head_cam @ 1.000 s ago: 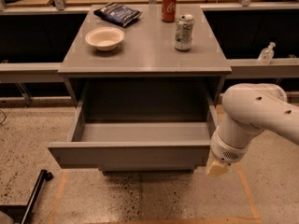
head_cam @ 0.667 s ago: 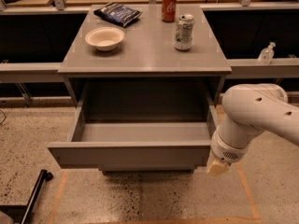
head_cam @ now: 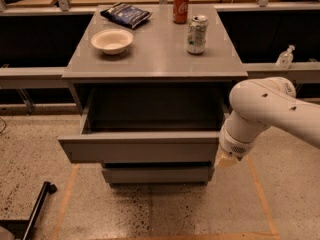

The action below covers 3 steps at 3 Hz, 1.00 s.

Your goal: Close top drawer

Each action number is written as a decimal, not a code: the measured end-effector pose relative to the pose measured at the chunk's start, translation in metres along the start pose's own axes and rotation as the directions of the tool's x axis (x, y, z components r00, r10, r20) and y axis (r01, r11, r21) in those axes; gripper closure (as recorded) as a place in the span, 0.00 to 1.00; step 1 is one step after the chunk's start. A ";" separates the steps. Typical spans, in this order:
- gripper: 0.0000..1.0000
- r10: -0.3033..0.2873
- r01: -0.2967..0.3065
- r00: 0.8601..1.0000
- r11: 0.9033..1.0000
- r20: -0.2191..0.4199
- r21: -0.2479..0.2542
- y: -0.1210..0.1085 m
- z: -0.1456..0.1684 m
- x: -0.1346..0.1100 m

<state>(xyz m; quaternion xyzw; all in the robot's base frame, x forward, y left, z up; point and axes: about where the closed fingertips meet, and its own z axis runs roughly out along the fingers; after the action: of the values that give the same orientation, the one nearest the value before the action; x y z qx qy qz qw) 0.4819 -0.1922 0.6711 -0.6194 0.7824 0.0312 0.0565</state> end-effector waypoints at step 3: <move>1.00 0.068 -0.079 0.994 0.990 0.089 0.120 -0.055 0.024 0.000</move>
Offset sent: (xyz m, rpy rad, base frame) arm 0.1170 -0.0116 -0.0457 0.1398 -0.2488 -0.1289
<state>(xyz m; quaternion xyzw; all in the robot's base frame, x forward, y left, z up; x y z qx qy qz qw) 0.5364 -0.2024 0.6487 -0.5837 0.8020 0.0111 0.1263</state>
